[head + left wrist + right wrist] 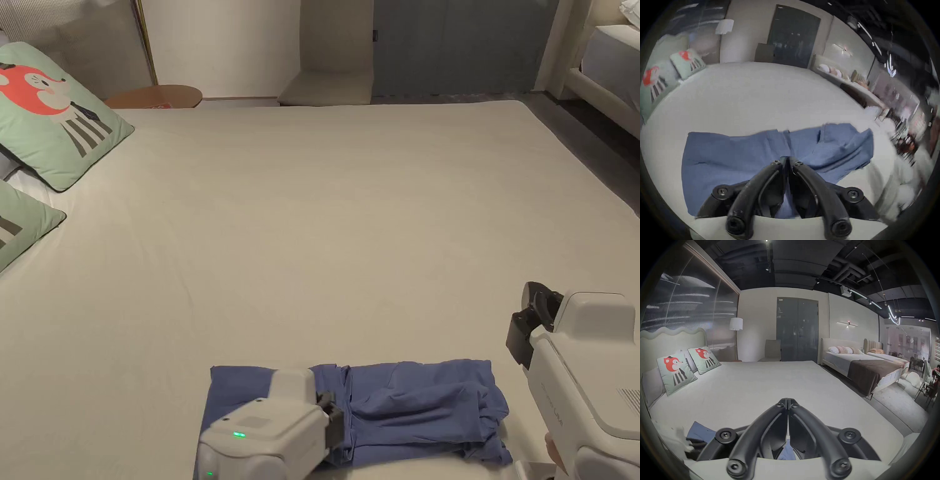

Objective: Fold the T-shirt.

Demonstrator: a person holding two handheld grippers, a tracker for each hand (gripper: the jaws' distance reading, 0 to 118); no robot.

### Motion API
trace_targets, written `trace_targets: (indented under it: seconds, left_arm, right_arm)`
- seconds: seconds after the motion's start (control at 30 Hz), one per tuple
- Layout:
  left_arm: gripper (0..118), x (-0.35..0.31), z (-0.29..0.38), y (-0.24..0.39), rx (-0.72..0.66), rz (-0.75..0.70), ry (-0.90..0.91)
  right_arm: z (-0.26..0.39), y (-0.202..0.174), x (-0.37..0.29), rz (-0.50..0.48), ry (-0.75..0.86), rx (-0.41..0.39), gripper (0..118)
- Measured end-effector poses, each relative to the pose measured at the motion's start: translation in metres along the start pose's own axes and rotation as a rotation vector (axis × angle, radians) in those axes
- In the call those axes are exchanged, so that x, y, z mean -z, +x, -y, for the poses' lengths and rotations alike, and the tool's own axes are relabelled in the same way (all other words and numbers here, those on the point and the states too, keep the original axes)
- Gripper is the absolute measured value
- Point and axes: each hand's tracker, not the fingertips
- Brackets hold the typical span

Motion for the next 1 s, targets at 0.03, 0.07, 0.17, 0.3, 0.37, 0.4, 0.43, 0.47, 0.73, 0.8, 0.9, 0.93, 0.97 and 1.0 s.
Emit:
trace_targets:
  seconds: [0.03, 0.07, 0.17, 0.3, 0.37, 0.4, 0.43, 0.47, 0.73, 0.8, 0.9, 0.93, 0.97, 1.0]
  left_arm:
    - [1, -0.008, -0.008, -0.012, -0.035, 0.018, 0.007]
    - [1, -0.015, -0.015, -0.025, -0.066, 0.042, -0.002]
    - [39, -0.033, -0.033, -0.068, -0.170, 0.121, -0.027]
    - [89, -0.052, -0.045, -0.121, -0.300, 0.185, -0.049]
    - [107, -0.054, -0.045, -0.146, -0.371, 0.194, -0.092]
    - [109, -0.057, -0.042, -0.148, -0.393, 0.202, -0.113]
    - [109, -0.058, -0.038, -0.156, -0.415, 0.205, -0.109]
    - [109, -0.057, -0.036, -0.165, -0.417, 0.211, -0.113]
    - [98, -0.040, -0.009, -0.209, -0.535, 0.242, -0.174]
    - [93, -0.034, -0.004, -0.210, -0.543, 0.230, -0.173]
    - [65, -0.029, -0.002, -0.203, -0.530, 0.228, -0.153]
    - [55, -0.027, -0.004, -0.197, -0.527, 0.227, -0.161]
    - [51, -0.023, -0.004, -0.194, -0.514, 0.207, -0.173]
    - [47, -0.022, -0.004, -0.192, -0.499, 0.201, -0.174]
  right_arm:
    - [-0.001, -0.001, 0.000, -0.002, 0.002, 0.000, 1]
    - [-0.002, -0.003, 0.000, -0.004, 0.003, 0.000, 1]
    - [-0.004, -0.007, -0.001, -0.014, 0.002, 0.006, 1]
    - [-0.004, -0.014, -0.001, -0.032, -0.004, 0.010, 1]
    - [-0.003, -0.017, 0.001, -0.041, -0.008, 0.008, 1]
    - [-0.003, -0.018, 0.001, -0.045, -0.010, 0.007, 1]
    - [-0.003, -0.020, 0.001, -0.047, -0.012, 0.004, 1]
    - [-0.004, -0.021, 0.000, -0.048, -0.014, 0.000, 1]
    - [-0.002, -0.022, 0.004, -0.051, -0.029, -0.011, 1]
    - [-0.002, -0.021, 0.005, -0.041, -0.030, -0.021, 1]
    - [-0.004, -0.021, 0.007, -0.035, -0.033, -0.018, 1]
    - [-0.004, -0.020, 0.008, -0.034, -0.037, -0.016, 1]
    - [-0.004, -0.020, 0.008, -0.033, -0.039, -0.015, 1]
    - [-0.004, -0.021, 0.008, -0.036, -0.041, -0.014, 1]
